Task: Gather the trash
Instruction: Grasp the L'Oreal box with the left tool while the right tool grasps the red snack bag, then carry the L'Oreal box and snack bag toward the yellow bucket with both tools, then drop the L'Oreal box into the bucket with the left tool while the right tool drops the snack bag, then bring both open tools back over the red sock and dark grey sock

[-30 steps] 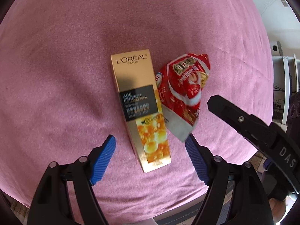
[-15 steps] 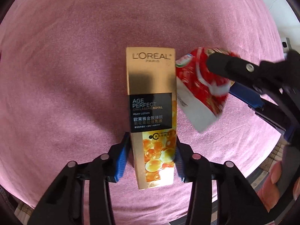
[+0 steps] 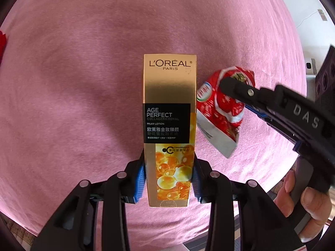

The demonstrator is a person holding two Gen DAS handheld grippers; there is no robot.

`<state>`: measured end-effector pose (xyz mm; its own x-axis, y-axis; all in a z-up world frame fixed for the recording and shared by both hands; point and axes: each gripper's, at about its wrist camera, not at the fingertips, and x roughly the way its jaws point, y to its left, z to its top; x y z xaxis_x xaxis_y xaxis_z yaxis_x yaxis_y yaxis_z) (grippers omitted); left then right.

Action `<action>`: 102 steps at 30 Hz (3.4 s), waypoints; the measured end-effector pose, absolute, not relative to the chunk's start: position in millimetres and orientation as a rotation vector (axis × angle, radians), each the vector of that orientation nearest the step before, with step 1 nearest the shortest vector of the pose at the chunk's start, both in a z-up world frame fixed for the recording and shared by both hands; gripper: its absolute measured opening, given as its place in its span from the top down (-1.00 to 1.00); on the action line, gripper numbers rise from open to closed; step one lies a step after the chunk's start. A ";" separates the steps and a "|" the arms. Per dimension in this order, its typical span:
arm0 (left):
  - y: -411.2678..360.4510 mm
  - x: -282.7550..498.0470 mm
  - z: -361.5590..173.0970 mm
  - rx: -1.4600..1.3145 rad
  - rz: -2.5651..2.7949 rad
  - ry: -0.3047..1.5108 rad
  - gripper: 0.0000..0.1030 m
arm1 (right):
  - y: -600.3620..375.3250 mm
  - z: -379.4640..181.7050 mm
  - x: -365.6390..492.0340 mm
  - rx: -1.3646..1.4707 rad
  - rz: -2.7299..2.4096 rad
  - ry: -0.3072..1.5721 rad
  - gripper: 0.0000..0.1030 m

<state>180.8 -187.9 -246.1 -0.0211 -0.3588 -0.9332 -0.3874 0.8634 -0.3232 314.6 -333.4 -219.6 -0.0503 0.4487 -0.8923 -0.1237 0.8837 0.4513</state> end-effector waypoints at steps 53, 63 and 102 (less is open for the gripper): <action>-457.2 -39.5 -222.3 0.067 -0.628 1.792 0.29 | -629.1 -205.4 -100.2 0.824 -0.188 1.456 0.45; -514.5 -65.9 -275.3 0.183 -0.638 1.853 0.29 | -658.4 -253.8 -130.8 0.872 -0.195 1.511 0.45; -532.0 -67.5 -287.1 0.275 -0.593 1.851 -0.29 | -686.2 -276.0 -132.6 0.897 -0.162 1.549 0.11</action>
